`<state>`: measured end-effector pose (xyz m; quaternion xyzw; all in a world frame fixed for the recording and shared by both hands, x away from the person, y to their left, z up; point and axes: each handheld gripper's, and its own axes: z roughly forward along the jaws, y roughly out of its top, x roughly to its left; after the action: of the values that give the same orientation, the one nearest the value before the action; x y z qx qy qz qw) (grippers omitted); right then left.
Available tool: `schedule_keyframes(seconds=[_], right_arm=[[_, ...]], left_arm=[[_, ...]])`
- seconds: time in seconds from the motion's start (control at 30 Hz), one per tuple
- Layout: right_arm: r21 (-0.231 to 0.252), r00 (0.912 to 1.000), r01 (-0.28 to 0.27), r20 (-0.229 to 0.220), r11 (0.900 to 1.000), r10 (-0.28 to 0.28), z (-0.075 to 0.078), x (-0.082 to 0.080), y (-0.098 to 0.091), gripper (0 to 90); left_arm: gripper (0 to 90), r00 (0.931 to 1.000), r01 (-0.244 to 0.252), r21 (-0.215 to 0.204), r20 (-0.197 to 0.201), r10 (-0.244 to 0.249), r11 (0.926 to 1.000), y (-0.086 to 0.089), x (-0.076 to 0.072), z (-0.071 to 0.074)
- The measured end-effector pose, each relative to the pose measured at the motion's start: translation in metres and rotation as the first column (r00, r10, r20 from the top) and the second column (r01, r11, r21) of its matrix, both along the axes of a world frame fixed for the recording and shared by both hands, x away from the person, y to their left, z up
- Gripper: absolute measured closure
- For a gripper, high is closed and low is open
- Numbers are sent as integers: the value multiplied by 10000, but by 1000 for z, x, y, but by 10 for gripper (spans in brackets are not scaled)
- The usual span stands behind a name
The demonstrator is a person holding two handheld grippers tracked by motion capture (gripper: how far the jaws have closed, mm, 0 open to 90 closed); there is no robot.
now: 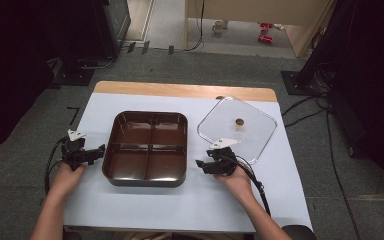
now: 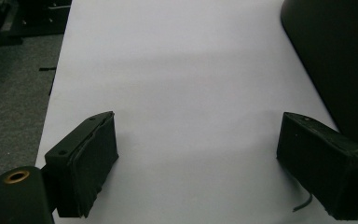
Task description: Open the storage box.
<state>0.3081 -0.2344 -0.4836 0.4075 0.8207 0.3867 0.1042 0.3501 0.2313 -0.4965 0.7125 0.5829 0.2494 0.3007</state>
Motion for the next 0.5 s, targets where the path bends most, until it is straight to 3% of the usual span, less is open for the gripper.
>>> schedule_keyframes(seconds=[0.13,0.3,0.33,0.43,0.5], right_arm=[[-107,10000,7,-90,9999,-8,-8,2,3,395],[-88,9991,157,389,9998,-153,-14,2,6,406],[-16,9967,250,767,9997,-248,-18,-2,7,389],[-675,9936,121,1132,9976,-44,-18,-6,13,358],[-715,9930,136,1182,9973,-51,-18,-7,14,358]], left_arm=[[121,10000,-4,-2,3,4,10000,0,0,0],[121,10000,-2,-3,1,2,10000,0,0,0],[121,10000,1,0,-8,-1,10000,0,0,0],[121,10000,0,3,-6,0,10000,0,0,0],[121,10000,0,4,-7,0,10000,0,0,0]])
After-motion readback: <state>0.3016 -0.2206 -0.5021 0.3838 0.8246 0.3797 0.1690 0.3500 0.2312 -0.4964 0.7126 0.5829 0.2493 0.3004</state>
